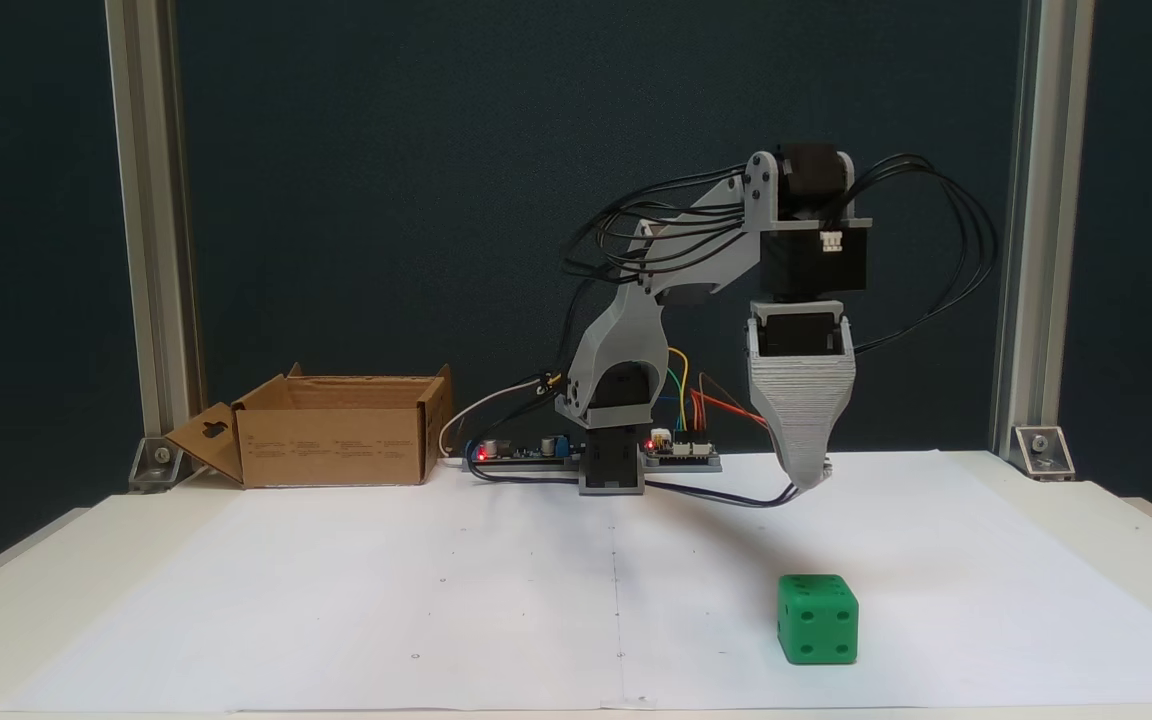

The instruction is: Grasp a green dice and put it in the bin.

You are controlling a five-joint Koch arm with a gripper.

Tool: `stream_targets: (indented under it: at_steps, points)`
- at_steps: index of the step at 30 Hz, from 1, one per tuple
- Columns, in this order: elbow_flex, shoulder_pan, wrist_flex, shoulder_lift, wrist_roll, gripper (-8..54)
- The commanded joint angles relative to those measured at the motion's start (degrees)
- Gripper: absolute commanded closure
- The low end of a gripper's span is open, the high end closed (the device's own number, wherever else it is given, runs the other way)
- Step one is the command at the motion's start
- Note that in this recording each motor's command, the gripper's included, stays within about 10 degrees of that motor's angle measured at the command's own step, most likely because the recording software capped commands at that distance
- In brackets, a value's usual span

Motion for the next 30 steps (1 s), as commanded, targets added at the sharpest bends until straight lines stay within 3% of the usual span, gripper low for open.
stream_targets:
  at_steps: [1,16,30]
  points:
    - [-3.8,0.4,0.8,0.4,3.3,1.1]
    - [-15.0,1.6,4.0,-5.0,3.3,0.5]
    - [-15.4,-0.9,5.6,-6.4,3.3,0.7]
